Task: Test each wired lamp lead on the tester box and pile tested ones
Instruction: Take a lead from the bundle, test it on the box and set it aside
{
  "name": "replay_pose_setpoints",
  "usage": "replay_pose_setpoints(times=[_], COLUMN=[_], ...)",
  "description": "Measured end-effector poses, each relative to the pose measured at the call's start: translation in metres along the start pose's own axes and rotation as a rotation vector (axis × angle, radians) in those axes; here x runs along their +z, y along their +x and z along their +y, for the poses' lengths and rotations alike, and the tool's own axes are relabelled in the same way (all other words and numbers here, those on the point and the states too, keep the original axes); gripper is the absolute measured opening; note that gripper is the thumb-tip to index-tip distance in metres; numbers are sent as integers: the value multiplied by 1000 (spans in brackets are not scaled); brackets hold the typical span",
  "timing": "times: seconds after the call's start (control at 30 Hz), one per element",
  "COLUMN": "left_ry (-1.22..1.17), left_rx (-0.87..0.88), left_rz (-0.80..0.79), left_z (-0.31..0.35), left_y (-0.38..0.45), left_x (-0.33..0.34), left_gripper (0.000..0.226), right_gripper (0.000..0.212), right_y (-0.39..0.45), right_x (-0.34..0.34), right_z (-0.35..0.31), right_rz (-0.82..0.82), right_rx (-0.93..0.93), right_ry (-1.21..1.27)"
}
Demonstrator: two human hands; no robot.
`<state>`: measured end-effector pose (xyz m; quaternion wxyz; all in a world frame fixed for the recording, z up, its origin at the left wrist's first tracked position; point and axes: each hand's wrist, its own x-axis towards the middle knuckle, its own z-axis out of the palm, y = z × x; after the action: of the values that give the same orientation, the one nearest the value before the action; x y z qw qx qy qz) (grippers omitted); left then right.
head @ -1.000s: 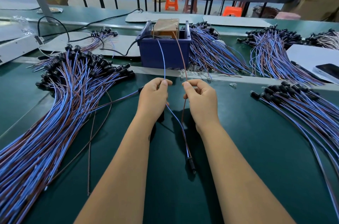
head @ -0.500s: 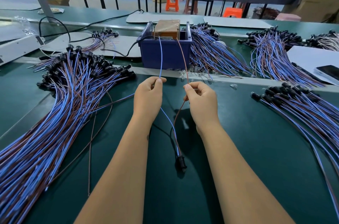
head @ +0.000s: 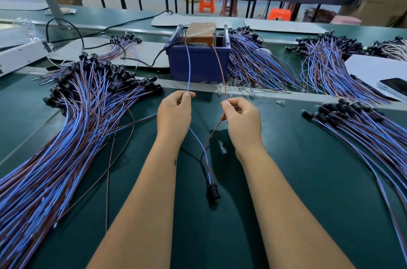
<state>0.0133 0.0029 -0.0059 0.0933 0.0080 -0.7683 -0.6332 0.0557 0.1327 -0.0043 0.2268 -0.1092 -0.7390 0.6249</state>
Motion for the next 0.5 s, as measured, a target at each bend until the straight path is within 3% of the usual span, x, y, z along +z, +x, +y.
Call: replay_pose_setpoints(times=[0.5], left_ry=[-15], left_rx=[16], left_rz=[24], left_z=[0], left_y=[4], left_x=[1], left_gripper=[27], right_gripper=[17], right_y=[3], right_x=[2], right_z=[3], right_rz=[24], right_rx=[19], right_ry=[-18])
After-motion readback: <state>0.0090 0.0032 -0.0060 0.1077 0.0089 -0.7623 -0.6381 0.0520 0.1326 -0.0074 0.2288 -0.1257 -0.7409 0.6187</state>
